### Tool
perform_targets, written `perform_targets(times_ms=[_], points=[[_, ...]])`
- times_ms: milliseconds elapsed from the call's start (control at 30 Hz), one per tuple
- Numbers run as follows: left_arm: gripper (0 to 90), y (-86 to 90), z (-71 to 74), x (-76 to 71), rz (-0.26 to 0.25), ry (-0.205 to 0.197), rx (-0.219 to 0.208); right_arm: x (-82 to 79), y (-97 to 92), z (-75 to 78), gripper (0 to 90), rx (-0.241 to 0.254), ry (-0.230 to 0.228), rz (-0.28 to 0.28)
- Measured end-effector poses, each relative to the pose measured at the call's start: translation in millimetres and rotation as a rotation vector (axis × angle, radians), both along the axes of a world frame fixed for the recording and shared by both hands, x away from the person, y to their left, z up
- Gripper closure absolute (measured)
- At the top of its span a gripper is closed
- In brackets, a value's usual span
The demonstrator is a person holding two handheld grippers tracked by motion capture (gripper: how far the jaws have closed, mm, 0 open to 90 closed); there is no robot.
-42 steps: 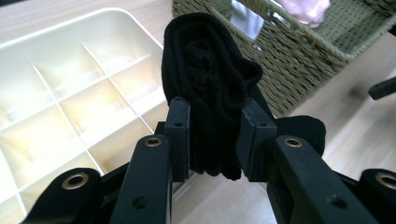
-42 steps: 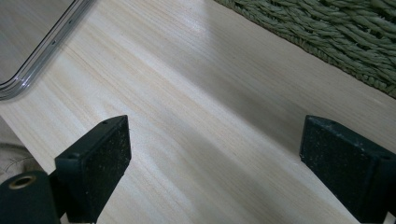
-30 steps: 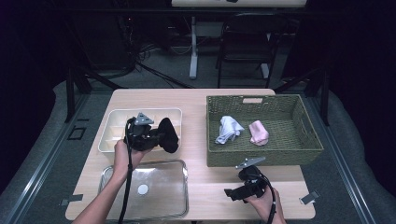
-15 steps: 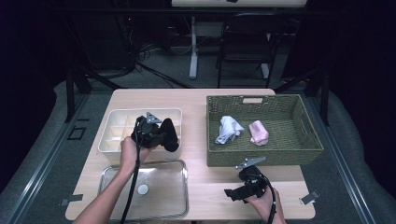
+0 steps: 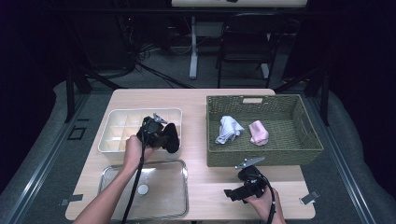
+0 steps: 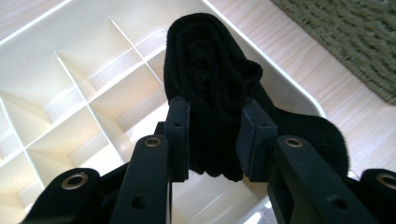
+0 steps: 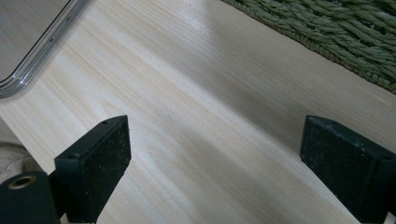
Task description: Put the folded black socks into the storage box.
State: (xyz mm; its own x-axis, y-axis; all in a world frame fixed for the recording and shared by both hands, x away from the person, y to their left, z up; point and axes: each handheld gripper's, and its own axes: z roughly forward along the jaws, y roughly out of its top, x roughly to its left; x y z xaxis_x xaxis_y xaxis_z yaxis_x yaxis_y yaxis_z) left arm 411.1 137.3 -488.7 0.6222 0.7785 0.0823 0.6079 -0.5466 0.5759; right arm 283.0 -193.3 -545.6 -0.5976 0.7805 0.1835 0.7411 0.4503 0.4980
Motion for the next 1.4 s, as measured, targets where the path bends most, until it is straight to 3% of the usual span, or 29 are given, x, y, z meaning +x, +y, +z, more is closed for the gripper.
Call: perform_targets(times_ms=[167,467,533,733,767,867,967,1033,1133,1200,1400], points=[[69.0,-6.5,-6.8,3.4,-0.012,0.013,0.037,0.9,0.1,-0.8,8.3,-0.004,0.010,0.011],[68.2,-9.0,-11.5,4.6,-0.032,0.027,0.060,0.2,2.7,-1.3,8.3,0.001,-0.002,0.004],[65.8,-7.2,-9.9,4.9,-0.030,0.032,0.051,0.2,2.1,-0.3,8.4,-0.003,0.002,0.011],[46.5,7.5,5.6,8.4,-0.005,0.058,-0.047,-0.3,0.1,-0.8,8.7,0.010,-0.003,-0.012],[44.3,9.3,8.7,9.5,-0.003,0.057,-0.060,0.8,-0.6,0.0,8.7,0.001,0.006,0.007],[39.3,13.0,14.4,17.9,-0.007,0.094,-0.096,1.3,1.2,-0.6,8.8,-0.002,0.009,0.018],[31.5,13.1,12.4,31.1,-0.005,0.174,-0.119,0.8,2.9,-0.7,8.9,-0.005,0.007,0.023],[30.5,10.7,9.4,38.3,-0.029,0.235,-0.115,0.2,3.4,-1.1,8.9,0.003,0.003,0.015],[34.9,4.2,5.0,41.7,-0.042,0.257,-0.069,0.4,2.3,-0.7,9.1,0.000,0.016,0.017],[45.8,1.2,2.5,41.2,-0.049,0.263,-0.059,1.0,1.5,-1.3,9.3,-0.001,0.017,0.024],[63.5,-5.2,-2.8,32.3,-0.068,0.219,-0.020,1.3,2.0,-2.3,9.7,0.000,0.019,0.025]])
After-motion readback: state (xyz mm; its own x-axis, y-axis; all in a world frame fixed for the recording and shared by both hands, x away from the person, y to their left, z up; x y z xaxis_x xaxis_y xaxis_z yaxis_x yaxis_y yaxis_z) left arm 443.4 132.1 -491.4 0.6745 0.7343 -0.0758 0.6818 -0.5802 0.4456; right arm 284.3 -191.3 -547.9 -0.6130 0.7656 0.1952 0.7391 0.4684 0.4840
